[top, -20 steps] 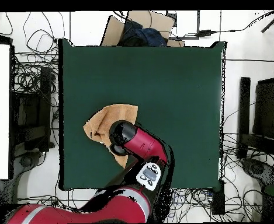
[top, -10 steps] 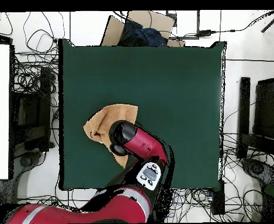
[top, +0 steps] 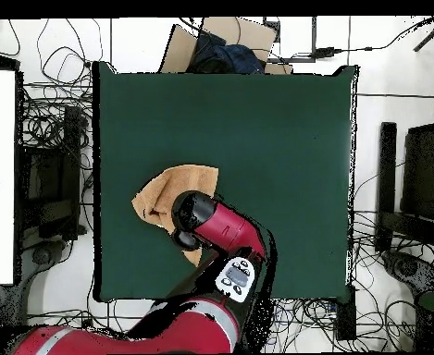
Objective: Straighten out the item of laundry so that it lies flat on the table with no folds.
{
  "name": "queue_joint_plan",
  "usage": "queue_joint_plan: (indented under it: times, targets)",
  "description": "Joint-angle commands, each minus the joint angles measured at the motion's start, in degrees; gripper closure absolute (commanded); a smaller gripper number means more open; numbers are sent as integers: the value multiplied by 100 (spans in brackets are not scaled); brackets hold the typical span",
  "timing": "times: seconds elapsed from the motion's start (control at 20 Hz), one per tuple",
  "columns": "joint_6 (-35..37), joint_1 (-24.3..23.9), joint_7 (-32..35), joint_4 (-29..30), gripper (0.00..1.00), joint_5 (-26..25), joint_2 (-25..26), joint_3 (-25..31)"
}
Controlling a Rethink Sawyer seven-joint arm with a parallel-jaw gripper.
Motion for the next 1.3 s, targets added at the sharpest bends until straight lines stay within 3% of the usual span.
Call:
queue_joint_plan:
  times: [0.05,0.45,0.55,0.75,1.0,1.3]
  targets:
    - [1036,-23,967,-231,0,-391,-234,399]
    - [2195,-314,667,-545,0,-974,-249,377]
    - [1885,-347,564,-451,0,-997,-299,373]
    - [121,-374,268,-237,0,-1084,-441,479]
    - [-594,-533,268,-81,0,-1087,-516,733]
    - [-891,-636,343,-88,0,-1140,-435,838]
